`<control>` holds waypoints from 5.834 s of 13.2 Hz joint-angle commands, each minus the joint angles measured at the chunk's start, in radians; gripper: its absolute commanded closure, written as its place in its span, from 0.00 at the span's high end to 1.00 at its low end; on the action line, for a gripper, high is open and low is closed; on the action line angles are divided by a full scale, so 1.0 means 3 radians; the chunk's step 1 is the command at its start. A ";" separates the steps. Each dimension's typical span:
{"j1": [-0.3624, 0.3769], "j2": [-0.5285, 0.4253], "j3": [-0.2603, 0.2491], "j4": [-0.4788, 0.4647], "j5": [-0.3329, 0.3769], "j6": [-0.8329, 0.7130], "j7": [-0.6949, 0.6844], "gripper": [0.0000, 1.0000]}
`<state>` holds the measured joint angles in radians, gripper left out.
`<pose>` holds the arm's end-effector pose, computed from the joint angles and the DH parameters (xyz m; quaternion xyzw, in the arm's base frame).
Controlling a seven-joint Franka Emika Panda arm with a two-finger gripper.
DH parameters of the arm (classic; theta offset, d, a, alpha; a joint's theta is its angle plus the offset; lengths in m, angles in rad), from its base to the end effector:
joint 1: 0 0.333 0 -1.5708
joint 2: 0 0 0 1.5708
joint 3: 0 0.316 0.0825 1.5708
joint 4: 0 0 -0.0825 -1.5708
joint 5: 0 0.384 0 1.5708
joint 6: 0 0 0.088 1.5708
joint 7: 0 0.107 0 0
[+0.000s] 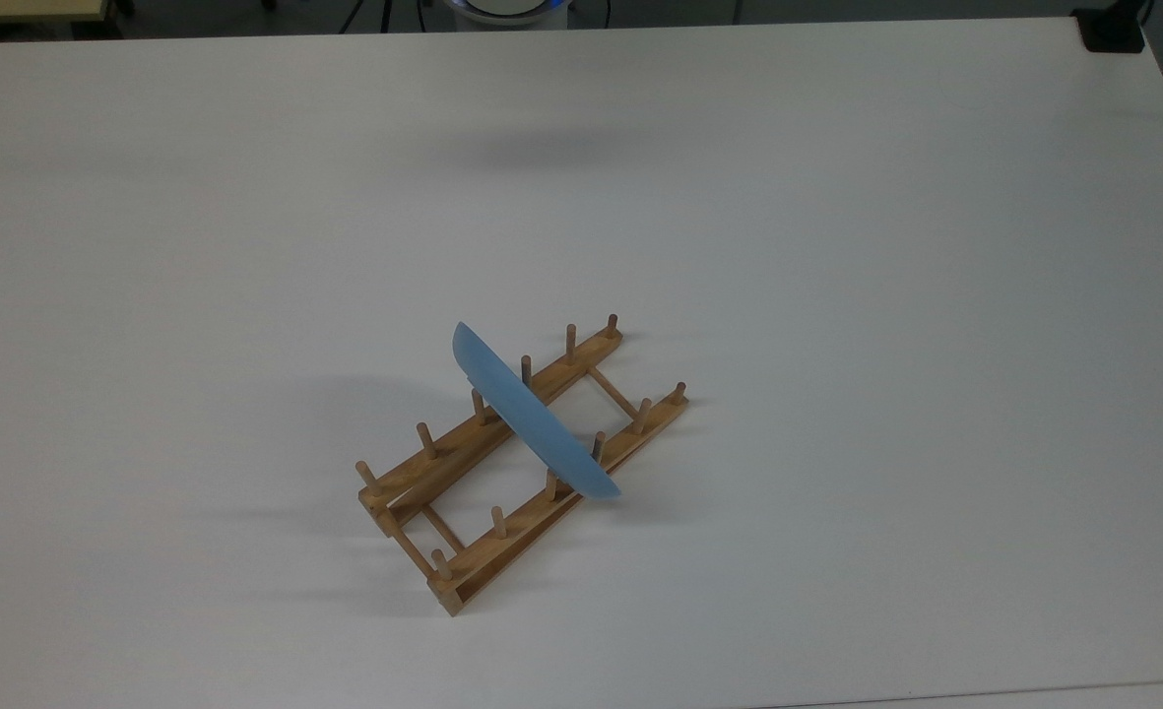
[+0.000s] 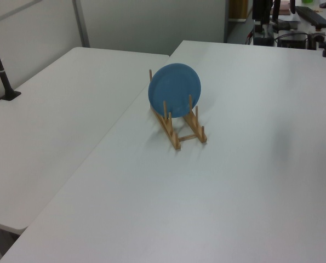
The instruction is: Pick plate from plate rack
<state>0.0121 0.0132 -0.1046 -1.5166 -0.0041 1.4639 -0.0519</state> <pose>0.5454 -0.0506 0.6335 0.9992 -0.0205 -0.0330 0.0003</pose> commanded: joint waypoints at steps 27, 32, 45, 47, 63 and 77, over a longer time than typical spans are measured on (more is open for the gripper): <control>0.0527 0.0135 -0.0030 -0.0032 -0.0042 0.0682 -0.0533 0.93; 0.0599 0.0206 -0.0030 -0.0078 -0.0206 0.1291 -0.0528 0.87; 0.0813 0.0943 -0.0025 -0.0073 -0.1433 0.2442 0.0076 0.33; 0.0839 0.0978 -0.0025 -0.0073 -0.1504 0.2443 0.0086 0.32; 0.0824 0.1112 -0.0030 -0.0048 -0.1709 0.2591 0.0147 0.07; 0.0758 0.0739 -0.0061 -0.0037 -0.2108 0.2550 0.0132 0.00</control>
<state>0.2443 0.2906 -0.1108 -1.5059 -0.6190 2.2218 -0.0246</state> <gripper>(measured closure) 0.947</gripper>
